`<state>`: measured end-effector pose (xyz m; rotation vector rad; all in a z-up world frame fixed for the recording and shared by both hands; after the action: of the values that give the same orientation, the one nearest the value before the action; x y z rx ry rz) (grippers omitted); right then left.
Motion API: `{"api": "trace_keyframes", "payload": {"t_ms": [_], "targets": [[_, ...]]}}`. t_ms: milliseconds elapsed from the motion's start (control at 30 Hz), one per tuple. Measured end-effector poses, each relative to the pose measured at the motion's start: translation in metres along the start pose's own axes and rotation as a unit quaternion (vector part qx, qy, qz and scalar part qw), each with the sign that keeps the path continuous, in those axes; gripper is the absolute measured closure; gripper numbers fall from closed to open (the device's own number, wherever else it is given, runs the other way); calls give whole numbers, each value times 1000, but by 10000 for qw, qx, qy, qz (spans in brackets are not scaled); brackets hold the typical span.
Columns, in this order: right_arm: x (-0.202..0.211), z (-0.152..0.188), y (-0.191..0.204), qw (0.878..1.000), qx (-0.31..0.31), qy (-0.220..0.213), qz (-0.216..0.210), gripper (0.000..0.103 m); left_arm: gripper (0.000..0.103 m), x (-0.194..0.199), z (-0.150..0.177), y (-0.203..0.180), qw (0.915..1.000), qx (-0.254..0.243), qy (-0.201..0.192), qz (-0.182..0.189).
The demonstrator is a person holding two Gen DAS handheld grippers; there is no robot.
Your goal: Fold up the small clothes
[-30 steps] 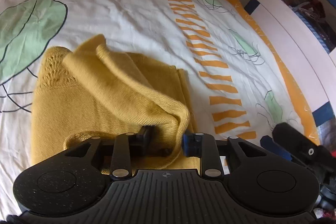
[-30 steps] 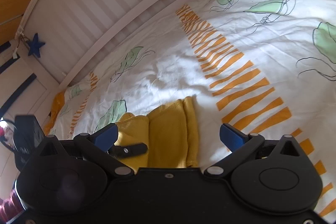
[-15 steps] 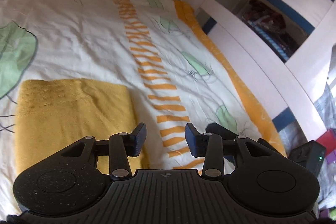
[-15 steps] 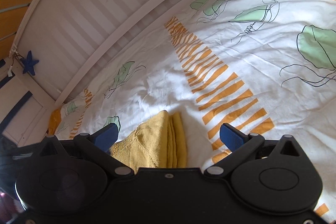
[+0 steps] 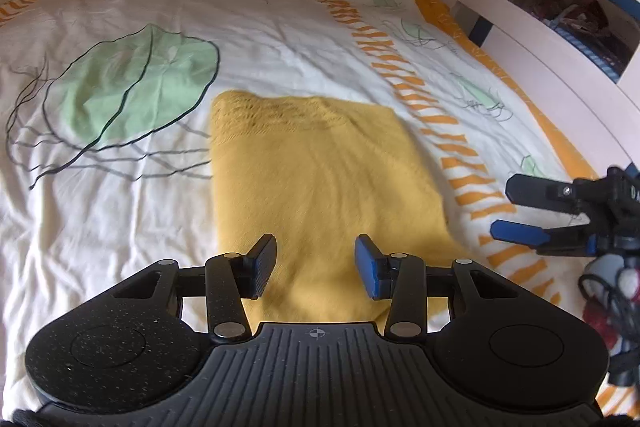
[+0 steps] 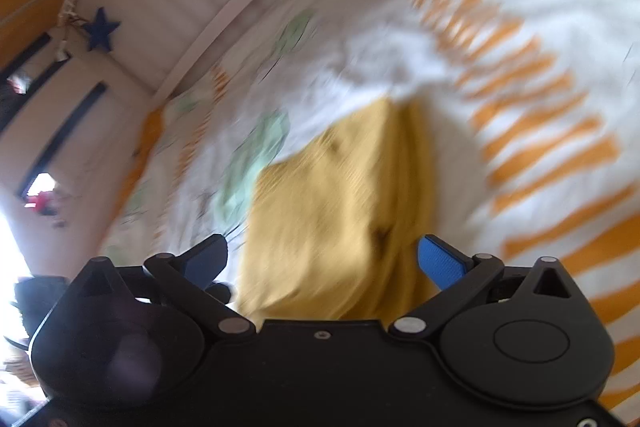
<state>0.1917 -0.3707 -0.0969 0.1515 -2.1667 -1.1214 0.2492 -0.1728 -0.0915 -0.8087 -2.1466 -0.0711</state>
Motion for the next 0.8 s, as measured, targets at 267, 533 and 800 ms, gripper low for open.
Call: {"api": "trace_keyframes", "payload": {"t_ms": [267,533,800], "targets": [[-20,25,-7,9979,-249,594,-65,44,61,10,18,12,9999,-55,135,-77],[-23,30,-2,9979,24,641,34,78,61,7,20,15,9996,-117,181,-158],[-8,32,23,9730,1969,816,888,92,60,-1,13,8,9995,-234,184,-125]]}}
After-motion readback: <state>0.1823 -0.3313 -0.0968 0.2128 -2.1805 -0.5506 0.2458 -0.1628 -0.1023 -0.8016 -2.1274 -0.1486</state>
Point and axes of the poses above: each gripper's, at about its wrist camera, not at the fingertips, and x roughly against the way its jaws point, y to its left, z to its underside, the point moved 8 cm from there along -x, roughly the way its jaws point, and after that the axes turned 6 degrees about -x, right-handed, at the moved point
